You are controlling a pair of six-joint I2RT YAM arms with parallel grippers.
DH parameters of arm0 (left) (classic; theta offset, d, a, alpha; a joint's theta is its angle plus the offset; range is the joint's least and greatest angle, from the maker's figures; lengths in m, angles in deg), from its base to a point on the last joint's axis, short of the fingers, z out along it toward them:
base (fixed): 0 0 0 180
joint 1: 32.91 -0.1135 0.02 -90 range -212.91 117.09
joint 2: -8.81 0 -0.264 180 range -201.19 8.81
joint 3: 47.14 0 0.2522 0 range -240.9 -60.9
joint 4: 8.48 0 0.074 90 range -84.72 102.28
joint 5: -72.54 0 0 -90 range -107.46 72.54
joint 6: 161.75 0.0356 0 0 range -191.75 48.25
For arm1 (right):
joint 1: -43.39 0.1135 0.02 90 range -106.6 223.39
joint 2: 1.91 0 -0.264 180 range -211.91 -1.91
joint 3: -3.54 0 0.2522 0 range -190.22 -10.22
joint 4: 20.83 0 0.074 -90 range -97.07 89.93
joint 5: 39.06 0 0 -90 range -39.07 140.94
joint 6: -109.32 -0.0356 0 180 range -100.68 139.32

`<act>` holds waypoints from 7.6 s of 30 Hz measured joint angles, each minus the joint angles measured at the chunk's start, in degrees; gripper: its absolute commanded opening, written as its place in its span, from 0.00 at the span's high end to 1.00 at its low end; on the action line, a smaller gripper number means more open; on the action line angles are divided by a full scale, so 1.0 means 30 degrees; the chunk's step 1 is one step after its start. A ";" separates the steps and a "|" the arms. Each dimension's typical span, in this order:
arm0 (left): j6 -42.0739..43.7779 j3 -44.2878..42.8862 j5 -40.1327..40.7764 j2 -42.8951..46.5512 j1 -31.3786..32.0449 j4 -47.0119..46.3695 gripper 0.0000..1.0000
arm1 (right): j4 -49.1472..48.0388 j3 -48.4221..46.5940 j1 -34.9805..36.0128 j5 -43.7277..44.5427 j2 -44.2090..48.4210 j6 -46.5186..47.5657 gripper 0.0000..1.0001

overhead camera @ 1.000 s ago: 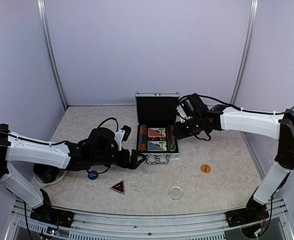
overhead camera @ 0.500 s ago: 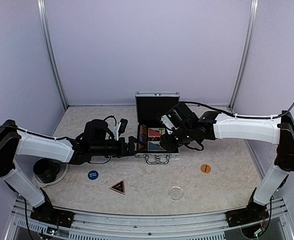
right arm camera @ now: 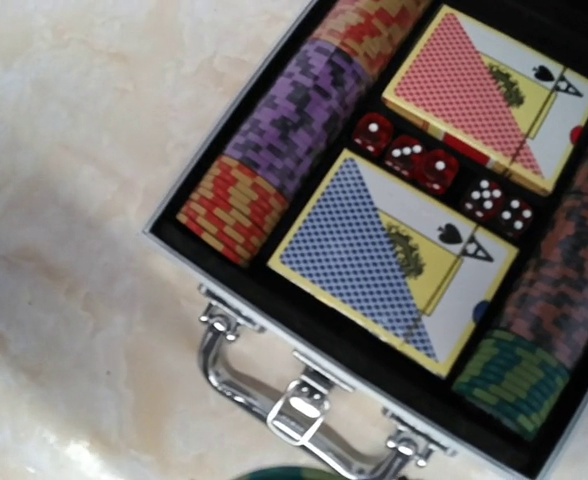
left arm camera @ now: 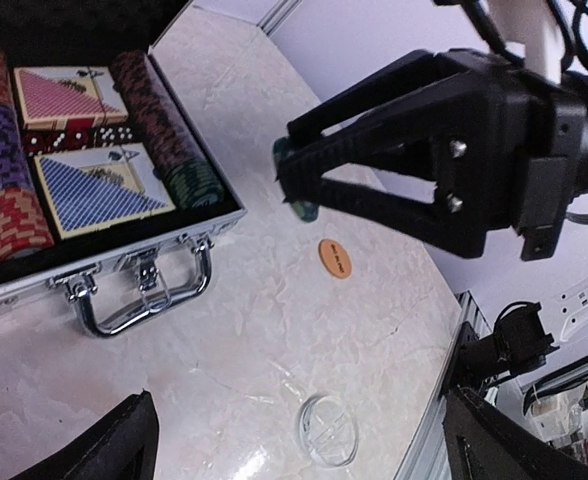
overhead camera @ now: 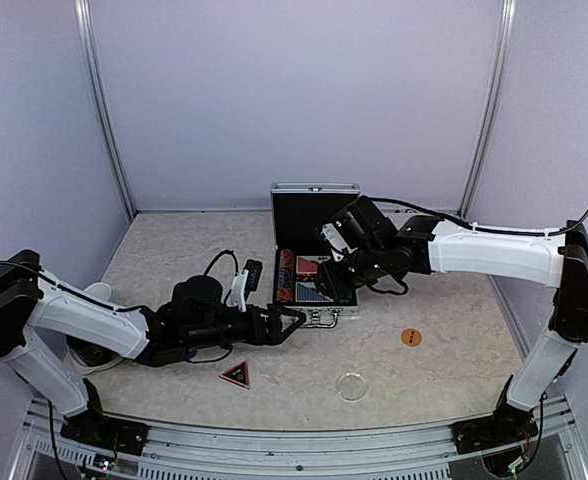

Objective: Pack up texas hold em set
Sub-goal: Pick up the poker chip from the center of the board, then pass from the right arm to the left, then place the poker chip in the slot, then pick up the dealer button from the center of the board, then place the dealer button in the poker case.

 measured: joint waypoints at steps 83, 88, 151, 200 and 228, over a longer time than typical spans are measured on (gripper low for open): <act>0.4422 -0.6069 0.2535 -0.4197 0.0765 0.1064 1.00 | -0.0969 0.2033 0.0000 0.0619 0.4452 -0.1559 0.01; 0.9551 -0.9646 0.1851 -0.4204 0.0809 0.5209 1.00 | -0.0576 0.4430 -0.1581 0.2025 0.8007 -0.1392 0.01; 2.5281 -2.0473 0.4138 -1.3347 -0.0597 1.4972 0.02 | 0.0641 0.7810 -0.2616 0.2601 1.0870 -0.1341 0.01; 0.2973 -0.0874 1.1300 1.0040 0.3366 1.8338 0.01 | 0.4481 0.3759 0.4889 0.1479 -0.1472 -0.1843 0.51; -0.1865 -0.0641 0.9508 0.3840 0.5778 1.9409 0.01 | -0.2783 -1.1191 -0.3606 0.0947 -1.1118 0.5268 0.47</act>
